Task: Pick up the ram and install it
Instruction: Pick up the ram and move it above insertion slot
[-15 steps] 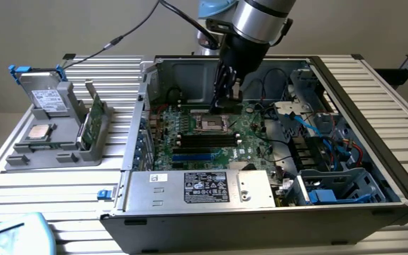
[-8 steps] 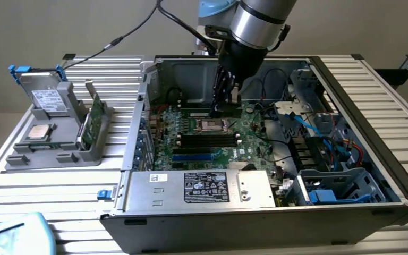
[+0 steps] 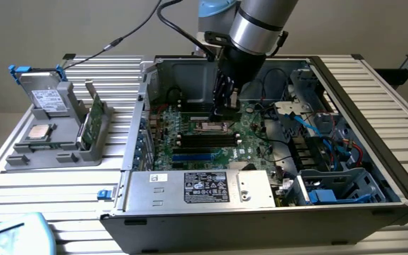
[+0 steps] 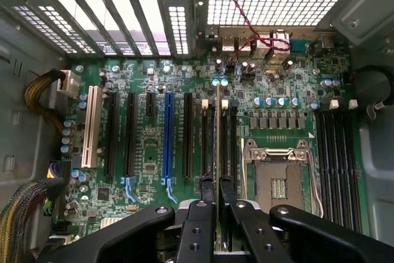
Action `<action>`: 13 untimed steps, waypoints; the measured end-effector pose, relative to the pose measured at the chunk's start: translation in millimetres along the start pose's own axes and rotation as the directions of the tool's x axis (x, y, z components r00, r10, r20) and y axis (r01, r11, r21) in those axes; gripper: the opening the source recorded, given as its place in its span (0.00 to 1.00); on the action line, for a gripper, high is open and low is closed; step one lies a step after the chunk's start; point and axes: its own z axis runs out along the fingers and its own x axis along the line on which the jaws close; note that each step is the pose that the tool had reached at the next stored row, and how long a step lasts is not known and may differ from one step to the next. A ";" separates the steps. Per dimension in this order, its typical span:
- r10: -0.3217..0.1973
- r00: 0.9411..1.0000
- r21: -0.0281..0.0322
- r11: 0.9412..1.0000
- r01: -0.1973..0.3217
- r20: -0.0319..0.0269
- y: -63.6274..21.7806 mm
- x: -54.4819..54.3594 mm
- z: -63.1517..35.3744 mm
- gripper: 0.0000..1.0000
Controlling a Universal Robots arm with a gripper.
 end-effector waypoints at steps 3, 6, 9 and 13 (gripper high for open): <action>0.004 1.000 0.001 1.000 -0.004 -0.003 -1.0 0.0 4.2 0.15; 0.008 1.000 0.002 1.000 -0.008 -0.006 -1.9 0.0 8.5 0.15; 0.012 1.000 0.002 1.000 -0.012 -0.010 -2.9 0.0 12.8 0.15; 0.017 1.000 0.003 1.000 -0.017 -0.014 -4.2 -0.1 18.9 0.15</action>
